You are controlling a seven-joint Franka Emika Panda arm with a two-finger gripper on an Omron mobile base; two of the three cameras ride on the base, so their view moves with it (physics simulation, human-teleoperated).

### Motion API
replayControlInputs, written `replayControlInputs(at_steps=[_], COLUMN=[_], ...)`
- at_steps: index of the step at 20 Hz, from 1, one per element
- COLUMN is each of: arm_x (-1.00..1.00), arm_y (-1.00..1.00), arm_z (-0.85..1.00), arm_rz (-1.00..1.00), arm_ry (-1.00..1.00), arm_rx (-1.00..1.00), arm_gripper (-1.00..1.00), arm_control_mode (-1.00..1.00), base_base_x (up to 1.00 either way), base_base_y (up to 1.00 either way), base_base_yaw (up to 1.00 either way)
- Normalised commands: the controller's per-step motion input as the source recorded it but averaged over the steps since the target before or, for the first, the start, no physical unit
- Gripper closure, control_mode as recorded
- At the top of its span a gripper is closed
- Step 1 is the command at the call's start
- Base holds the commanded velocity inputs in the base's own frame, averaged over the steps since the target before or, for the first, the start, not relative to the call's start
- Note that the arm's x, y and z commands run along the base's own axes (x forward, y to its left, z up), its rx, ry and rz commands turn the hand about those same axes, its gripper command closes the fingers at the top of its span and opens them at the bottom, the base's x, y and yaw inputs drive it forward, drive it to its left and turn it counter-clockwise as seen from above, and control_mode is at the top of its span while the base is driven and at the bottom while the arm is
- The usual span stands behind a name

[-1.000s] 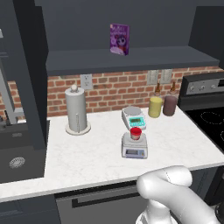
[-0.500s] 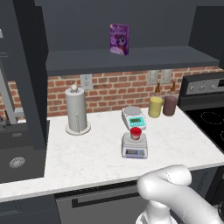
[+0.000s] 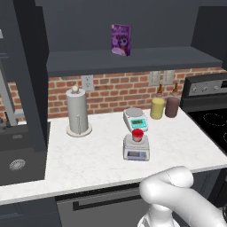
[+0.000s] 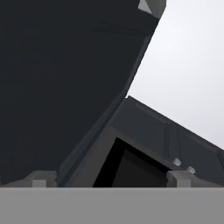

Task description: Pick the jam and place it on the digital scale for weighing, and close the cabinet.

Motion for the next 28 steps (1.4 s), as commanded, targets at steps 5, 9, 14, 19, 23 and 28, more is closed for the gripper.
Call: replayControlInputs(at_steps=[5, 9, 14, 19, 23, 28], arm_x=[0.00, 0.00, -0.15, -0.06, 0.00, 0.04], arm_y=[0.38, 0.56, 0.57, 0.86, 1.00, 1.00], arm_z=[0.47, 0.73, 0.81, 0.68, 0.66, 0.50], arm_rz=[0.00, 0.00, 0.00, 0.00, 0.00, 0.00], arm_ry=[0.00, 0.00, -0.01, -0.01, 0.00, 0.00], arm_rx=[-0.03, -0.11, -0.13, -0.16, -0.21, -0.21], arm_gripper=[-1.00, -1.00, -1.00, -1.00, -1.00, -1.00], arm_control_mode=[-1.00, -1.00, -1.00, -1.00, -1.00, -1.00], base_base_x=[0.00, 0.00, 0.00, 0.00, 0.00, 0.00], base_base_y=[0.00, 0.00, 0.00, 0.00, 0.00, 0.00], base_base_yaw=[0.00, 0.00, 0.00, 0.00, 0.00, 0.00])
